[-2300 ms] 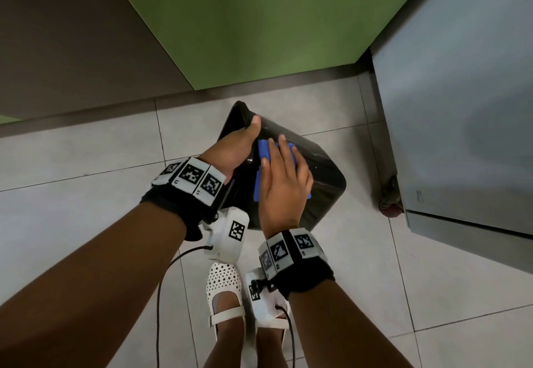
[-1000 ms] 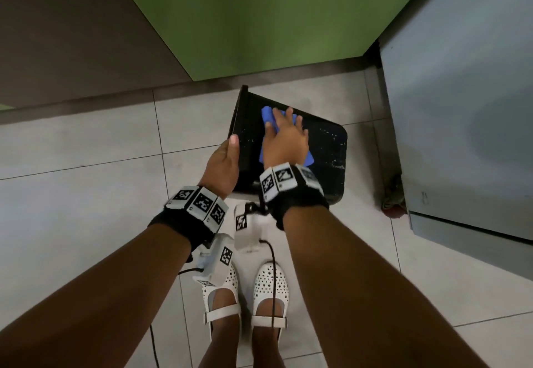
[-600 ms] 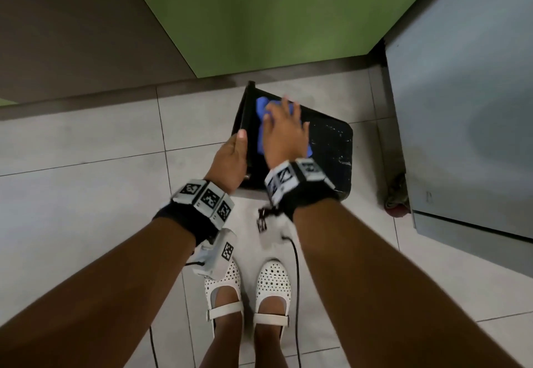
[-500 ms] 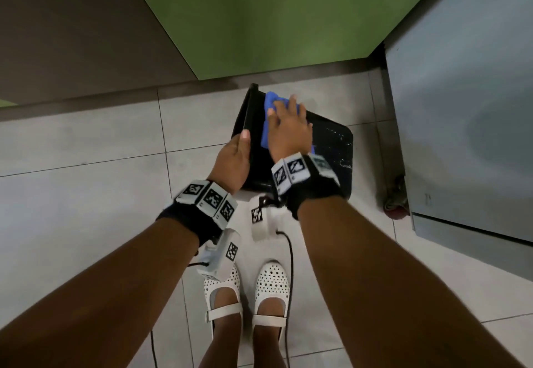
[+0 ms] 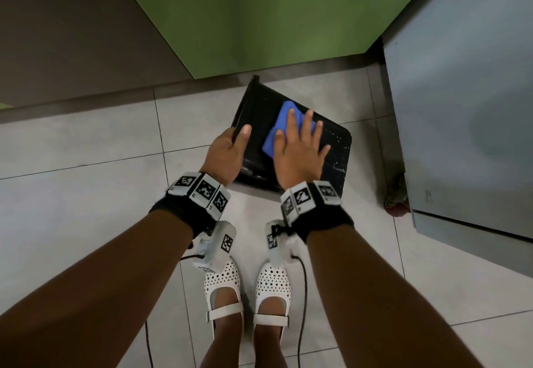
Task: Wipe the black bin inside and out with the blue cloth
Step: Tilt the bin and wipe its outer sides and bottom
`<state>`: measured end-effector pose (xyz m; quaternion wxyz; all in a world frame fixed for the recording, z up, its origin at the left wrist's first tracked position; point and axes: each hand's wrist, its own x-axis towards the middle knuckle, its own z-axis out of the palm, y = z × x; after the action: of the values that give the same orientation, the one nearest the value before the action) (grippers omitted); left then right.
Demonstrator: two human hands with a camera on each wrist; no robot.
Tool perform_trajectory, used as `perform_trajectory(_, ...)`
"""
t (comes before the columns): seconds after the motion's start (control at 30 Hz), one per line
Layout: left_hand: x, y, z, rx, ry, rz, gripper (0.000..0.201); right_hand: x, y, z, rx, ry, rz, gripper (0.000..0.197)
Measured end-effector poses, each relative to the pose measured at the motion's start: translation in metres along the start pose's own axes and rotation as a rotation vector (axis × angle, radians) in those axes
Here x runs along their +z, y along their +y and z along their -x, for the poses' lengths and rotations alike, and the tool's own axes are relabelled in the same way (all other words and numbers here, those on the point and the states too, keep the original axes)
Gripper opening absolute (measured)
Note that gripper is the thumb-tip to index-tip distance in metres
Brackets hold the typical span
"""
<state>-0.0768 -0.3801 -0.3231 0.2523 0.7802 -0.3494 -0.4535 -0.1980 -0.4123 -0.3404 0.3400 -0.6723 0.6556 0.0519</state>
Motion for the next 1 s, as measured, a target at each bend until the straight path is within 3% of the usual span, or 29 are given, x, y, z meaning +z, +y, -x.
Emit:
perform_trajectory(0.2,-0.002,-0.009,0.002,-0.04,0.076,-0.026,0.038,-0.01,0.056,-0.014,0.202,0.052,0.052,0.054)
perform_trajectory(0.33,0.0,-0.012,0.003,-0.068,0.117,-0.014,0.039,-0.013,0.081,-0.003,0.481,0.083,-0.211,0.052)
perform_trajectory(0.4,0.001,-0.012,0.004,-0.096,0.125,-0.001,0.039,-0.005,0.08,0.009,0.42,0.161,-0.263,0.051)
perform_trajectory(0.47,0.001,-0.011,0.006,-0.088,0.131,0.005,0.039,0.004,0.071,0.024,0.312,0.184,-0.141,0.052)
perform_trajectory(0.53,0.003,-0.007,0.007,-0.066,0.127,0.023,0.039,0.014,0.052,0.04,0.212,0.161,-0.018,0.054)
perform_trajectory(0.67,0.007,-0.002,0.007,-0.079,0.123,0.03,0.038,0.029,-0.004,0.07,-0.145,0.113,-0.007,0.065)
perform_trajectory(0.73,0.006,-0.001,0.008,-0.084,0.113,0.023,0.04,0.026,-0.007,0.063,-0.174,0.05,0.018,0.061)
perform_trajectory(0.8,0.003,-0.002,0.008,-0.06,0.107,0.013,0.042,0.018,0.009,0.043,-0.109,0.03,0.048,0.057)
perform_trajectory(1.0,0.005,-0.005,0.011,-0.035,0.065,0.019,0.036,-0.006,0.067,0.005,0.306,0.066,-0.098,0.059)
